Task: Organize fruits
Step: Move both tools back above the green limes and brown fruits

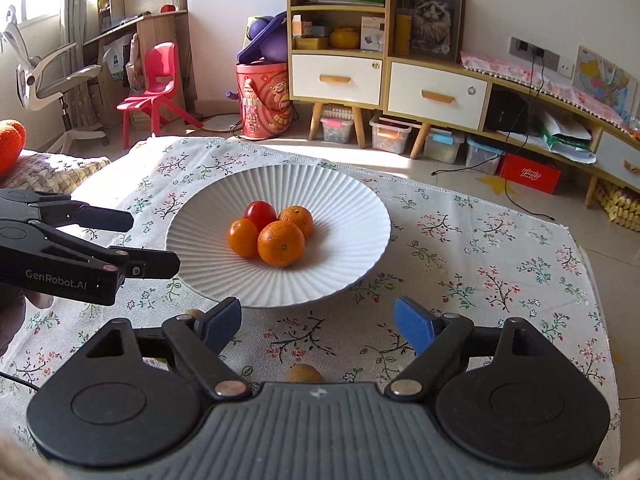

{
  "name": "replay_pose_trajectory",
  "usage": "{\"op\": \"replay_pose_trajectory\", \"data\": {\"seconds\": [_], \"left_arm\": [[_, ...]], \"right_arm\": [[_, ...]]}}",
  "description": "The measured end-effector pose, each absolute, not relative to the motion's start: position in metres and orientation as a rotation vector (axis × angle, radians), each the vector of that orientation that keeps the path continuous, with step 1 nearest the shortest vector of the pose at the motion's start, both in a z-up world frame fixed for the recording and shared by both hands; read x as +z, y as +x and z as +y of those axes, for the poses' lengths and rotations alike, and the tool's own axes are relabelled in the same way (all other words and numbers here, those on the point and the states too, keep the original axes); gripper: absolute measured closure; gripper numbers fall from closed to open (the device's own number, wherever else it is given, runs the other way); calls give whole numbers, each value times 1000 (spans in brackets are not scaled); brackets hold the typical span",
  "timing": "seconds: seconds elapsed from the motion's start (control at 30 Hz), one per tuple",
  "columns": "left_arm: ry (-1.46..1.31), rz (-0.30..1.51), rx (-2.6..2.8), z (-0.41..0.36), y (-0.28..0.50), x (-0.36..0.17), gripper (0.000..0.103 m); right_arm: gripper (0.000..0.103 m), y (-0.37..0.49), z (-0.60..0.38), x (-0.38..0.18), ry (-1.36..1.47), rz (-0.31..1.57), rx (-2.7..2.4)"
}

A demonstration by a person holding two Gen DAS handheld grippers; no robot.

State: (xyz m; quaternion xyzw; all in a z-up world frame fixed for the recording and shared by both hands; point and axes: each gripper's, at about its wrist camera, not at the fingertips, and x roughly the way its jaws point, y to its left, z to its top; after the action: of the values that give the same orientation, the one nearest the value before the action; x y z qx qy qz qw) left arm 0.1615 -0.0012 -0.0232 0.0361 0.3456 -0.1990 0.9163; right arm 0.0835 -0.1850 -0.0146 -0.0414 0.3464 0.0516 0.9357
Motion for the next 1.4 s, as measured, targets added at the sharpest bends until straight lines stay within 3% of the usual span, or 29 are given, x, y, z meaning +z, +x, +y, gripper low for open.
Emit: {"op": "replay_pose_trajectory", "data": {"seconds": [0.43, 1.4], "left_arm": [[101, 741, -438, 13, 122, -36, 11], [207, 744, -436, 18, 80, -89, 11]], "right_arm": [[10, 49, -180, -24, -109, 715, 102], [4, 19, -185, -74, -140, 813, 17]]}}
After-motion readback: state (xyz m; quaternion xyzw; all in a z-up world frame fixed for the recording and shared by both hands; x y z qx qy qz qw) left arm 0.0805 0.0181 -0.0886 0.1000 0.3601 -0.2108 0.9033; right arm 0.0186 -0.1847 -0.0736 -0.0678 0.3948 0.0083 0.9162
